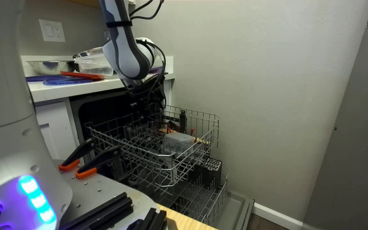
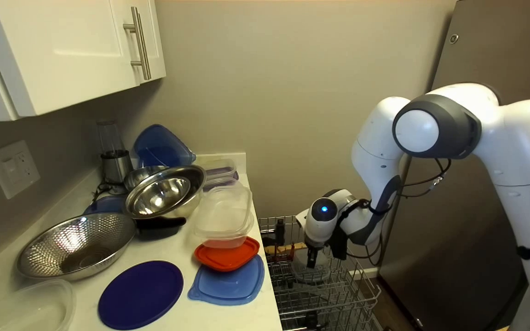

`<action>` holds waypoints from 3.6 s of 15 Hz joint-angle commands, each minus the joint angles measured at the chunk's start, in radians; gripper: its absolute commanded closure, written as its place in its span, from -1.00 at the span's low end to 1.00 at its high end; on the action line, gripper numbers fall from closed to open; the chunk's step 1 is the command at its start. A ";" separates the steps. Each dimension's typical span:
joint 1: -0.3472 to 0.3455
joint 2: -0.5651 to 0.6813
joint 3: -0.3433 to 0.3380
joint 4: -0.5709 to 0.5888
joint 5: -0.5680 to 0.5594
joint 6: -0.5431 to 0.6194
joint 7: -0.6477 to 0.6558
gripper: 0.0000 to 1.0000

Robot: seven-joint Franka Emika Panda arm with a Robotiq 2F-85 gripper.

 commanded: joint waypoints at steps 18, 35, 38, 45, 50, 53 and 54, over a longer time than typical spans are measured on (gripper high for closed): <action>-0.036 0.227 -0.045 0.195 -0.238 -0.032 0.159 -1.00; -0.363 0.466 0.216 0.508 -0.837 0.038 0.514 -1.00; -0.388 0.465 0.233 0.501 -0.857 0.051 0.486 -1.00; -0.494 0.449 0.341 0.498 -0.997 0.115 0.491 -1.00; -0.454 0.445 0.287 0.491 -0.982 0.179 0.430 -1.00; -0.459 0.438 0.271 0.457 -0.818 0.164 0.212 -1.00; -0.424 0.422 0.243 0.467 -0.890 0.184 0.303 -1.00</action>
